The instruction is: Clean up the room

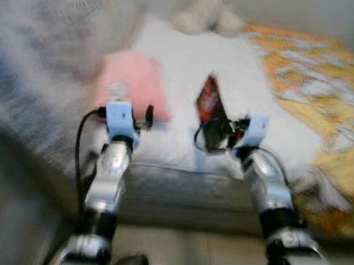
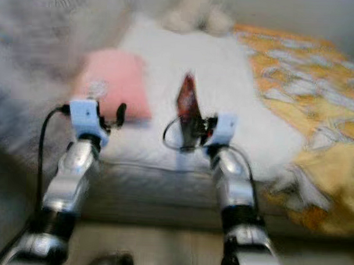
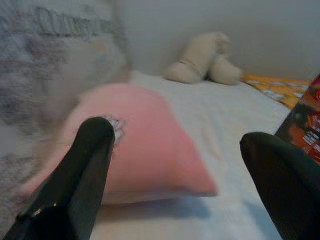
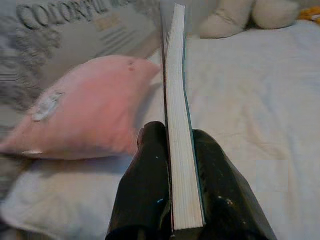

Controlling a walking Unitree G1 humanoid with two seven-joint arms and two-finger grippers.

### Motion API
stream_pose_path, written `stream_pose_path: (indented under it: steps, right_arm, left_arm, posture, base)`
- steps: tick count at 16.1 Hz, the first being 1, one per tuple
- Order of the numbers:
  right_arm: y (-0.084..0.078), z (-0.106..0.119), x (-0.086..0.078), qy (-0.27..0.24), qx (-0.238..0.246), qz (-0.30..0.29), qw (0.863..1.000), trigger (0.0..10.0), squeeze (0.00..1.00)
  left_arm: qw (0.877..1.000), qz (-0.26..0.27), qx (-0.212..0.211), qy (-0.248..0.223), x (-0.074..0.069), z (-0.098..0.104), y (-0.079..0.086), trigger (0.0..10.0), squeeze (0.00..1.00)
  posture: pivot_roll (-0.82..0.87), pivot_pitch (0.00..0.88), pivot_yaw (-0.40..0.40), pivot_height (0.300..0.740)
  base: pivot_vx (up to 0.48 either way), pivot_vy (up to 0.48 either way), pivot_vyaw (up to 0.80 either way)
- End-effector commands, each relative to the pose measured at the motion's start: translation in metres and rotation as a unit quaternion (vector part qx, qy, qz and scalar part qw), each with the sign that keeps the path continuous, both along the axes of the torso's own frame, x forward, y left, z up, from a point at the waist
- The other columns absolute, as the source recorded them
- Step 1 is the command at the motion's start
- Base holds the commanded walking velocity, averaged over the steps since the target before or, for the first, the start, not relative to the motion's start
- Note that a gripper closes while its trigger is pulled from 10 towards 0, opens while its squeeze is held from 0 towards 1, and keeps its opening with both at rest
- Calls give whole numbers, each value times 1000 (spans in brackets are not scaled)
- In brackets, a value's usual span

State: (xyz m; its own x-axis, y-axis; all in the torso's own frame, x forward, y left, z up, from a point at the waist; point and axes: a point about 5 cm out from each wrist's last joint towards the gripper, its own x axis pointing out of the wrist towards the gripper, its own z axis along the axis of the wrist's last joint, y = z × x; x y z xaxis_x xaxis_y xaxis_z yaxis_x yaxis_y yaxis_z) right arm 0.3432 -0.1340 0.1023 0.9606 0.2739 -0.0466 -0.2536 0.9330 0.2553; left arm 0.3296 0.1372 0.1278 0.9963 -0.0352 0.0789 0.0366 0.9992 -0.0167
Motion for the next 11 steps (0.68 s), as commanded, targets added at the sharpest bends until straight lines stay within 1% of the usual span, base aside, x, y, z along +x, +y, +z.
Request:
stream_pose_path:
  steps: [1, 5, 8, 11]
  right_arm:
    - [-2, 9, 2, -26, 5, -7, 1000, 0, 0]
    - [-1, 10, 2, -30, 6, -6, 1000, 0, 0]
    - [-3, 10, 1, -34, 9, -15, 999, 0, 0]
    - [-3, 9, 0, -34, 10, -18, 999, 0, 0]
  left_arm:
    - [1000, -8, -2, -17, 4, 11, -5, 10000, 0]
    - [1000, -16, -3, -20, 6, 14, -7, 10000, 0]
    - [999, -30, 5, -26, 9, 17, -10, 10000, 0]
    - [999, -29, 2, -24, 10, 17, -9, 10000, 0]
  posture:
    - [-33, 0, -24, 740]
    - [-42, 0, -14, 740]
    - [-54, 0, 0, 740]
    - [-57, 0, 7, 740]
  base:
    - [480, 0, 0]
    - [471, 0, 0]
    - [476, 0, 0]
    - [480, 0, 0]
